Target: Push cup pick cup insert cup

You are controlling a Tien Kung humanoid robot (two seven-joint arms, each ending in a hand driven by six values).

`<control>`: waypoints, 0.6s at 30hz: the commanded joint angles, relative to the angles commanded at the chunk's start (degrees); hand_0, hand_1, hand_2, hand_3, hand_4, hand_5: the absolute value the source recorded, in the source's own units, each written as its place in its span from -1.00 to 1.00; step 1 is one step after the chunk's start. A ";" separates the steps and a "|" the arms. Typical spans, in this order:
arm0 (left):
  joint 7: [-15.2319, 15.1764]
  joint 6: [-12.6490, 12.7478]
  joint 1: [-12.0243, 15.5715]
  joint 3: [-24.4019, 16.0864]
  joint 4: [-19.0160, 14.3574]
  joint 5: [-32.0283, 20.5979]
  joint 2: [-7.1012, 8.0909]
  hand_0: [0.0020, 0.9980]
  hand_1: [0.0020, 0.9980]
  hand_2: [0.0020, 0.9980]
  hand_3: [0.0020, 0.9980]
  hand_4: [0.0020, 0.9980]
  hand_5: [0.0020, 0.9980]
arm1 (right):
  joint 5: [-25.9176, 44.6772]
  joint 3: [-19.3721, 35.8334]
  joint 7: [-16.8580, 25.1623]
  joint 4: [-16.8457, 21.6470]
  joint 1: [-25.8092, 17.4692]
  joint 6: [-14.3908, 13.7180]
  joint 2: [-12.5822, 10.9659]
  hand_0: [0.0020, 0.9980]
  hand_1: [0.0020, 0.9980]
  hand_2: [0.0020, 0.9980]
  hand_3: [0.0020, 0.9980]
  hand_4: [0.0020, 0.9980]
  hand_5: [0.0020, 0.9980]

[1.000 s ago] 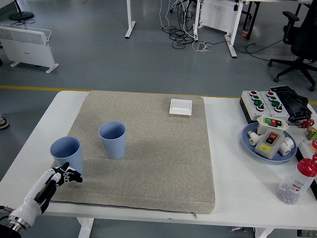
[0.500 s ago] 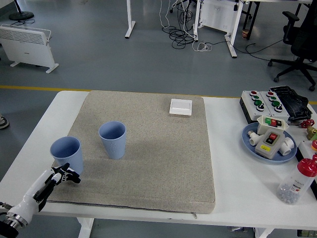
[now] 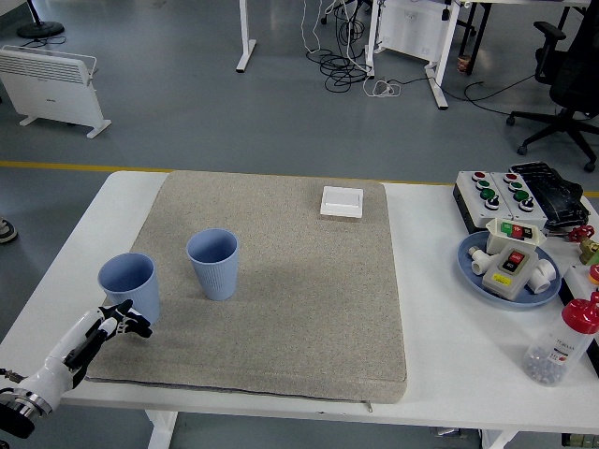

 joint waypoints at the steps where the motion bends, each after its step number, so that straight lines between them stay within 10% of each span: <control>1: -0.02 -0.01 -0.26 0.16 0.21 -0.03 0.01 0.37 0.02 -0.03 -0.07 0.28 1.00 | 0.00 -0.02 0.00 0.00 0.01 0.00 0.01 0.45 0.29 0.30 0.16 -0.75 -0.06; 18: -0.10 -0.23 -6.70 4.04 4.67 -1.80 0.81 0.38 0.02 -0.04 -0.07 0.27 1.00 | 0.14 -0.41 0.00 0.00 0.36 0.08 0.11 0.45 0.29 0.30 0.15 -0.75 -0.06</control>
